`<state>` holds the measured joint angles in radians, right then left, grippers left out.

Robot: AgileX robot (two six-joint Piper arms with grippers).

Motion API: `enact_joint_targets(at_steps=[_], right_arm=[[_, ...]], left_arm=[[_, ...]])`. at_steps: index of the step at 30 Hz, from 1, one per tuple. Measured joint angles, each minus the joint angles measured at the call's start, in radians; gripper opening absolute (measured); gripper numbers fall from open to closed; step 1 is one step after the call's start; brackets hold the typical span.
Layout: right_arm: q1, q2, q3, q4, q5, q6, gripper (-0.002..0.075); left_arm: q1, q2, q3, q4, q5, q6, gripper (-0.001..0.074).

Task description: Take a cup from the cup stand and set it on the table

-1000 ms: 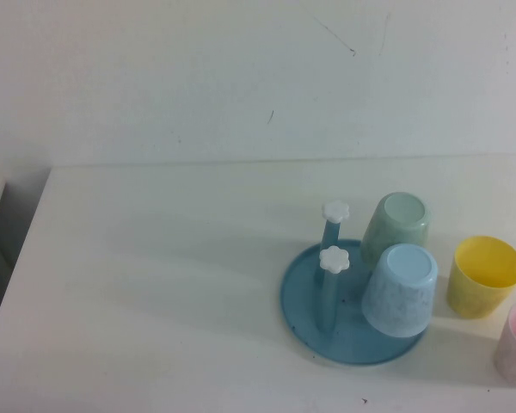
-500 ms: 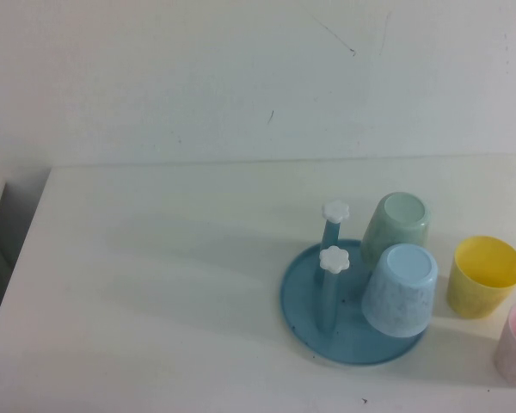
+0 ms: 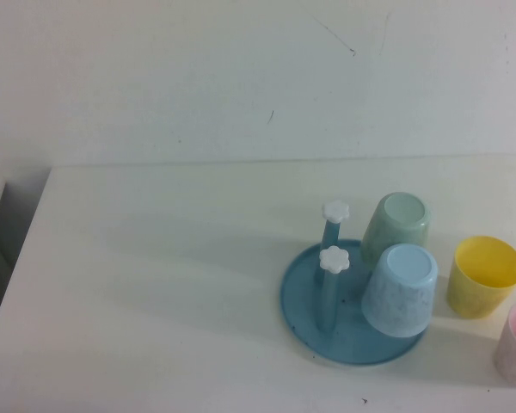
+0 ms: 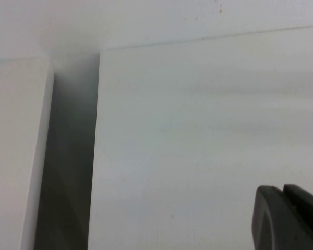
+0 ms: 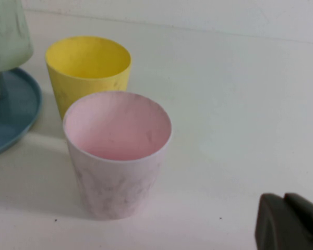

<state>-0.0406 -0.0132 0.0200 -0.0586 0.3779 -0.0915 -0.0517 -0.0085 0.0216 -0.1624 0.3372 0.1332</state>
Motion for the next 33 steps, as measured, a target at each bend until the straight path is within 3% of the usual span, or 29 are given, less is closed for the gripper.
enact_joint_targets(at_steps=[18, 27, 33], right_arm=[[0.000, 0.000, 0.006, 0.000, -0.042, 0.000, -0.0003], [0.000, 0.000, 0.006, 0.000, -0.174, 0.000, -0.0003], [0.000, 0.000, 0.006, 0.000, -0.378, 0.000, -0.0003]], left_arm=[[0.000, 0.000, 0.004, 0.000, -0.041, 0.000, -0.0003], [0.000, 0.000, 0.006, 0.000, -0.123, 0.000, -0.0004], [0.000, 0.000, 0.006, 0.000, -0.295, -0.005, -0.0003]])
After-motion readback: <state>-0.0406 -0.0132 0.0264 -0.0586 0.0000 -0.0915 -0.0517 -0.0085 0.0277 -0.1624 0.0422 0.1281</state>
